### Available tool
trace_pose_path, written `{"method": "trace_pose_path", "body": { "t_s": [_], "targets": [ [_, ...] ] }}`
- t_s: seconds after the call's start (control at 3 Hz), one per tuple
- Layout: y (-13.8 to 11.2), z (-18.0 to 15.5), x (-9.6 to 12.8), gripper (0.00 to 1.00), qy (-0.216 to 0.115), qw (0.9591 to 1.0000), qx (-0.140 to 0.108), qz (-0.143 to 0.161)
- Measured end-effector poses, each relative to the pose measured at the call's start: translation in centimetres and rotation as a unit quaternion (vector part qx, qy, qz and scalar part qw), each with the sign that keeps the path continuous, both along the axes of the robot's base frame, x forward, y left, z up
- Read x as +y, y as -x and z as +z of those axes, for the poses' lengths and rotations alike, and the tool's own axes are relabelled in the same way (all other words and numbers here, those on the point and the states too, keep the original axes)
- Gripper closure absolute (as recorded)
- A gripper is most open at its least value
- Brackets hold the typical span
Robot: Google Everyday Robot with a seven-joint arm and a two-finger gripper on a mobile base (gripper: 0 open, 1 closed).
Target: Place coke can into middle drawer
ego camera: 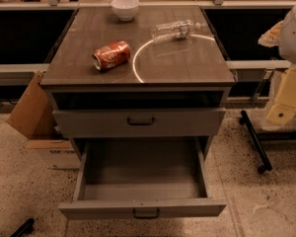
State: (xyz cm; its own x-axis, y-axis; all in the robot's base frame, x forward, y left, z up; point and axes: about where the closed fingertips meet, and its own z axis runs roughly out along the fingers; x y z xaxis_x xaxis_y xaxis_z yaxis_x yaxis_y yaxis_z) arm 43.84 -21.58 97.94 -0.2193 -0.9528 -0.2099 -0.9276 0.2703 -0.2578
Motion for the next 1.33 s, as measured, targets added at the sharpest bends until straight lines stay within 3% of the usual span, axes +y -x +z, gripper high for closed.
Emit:
{"method": "trace_pose_path", "body": {
  "t_s": [1.0, 1.33],
  "targets": [
    [-2.3, -0.3, 1.2, 0.00, -0.025, 0.9995, -0.009, 0.017],
    [-4.0, -0.3, 3.0, 0.00, -0.040, 0.9977, -0.021, 0.050]
  ]
}}
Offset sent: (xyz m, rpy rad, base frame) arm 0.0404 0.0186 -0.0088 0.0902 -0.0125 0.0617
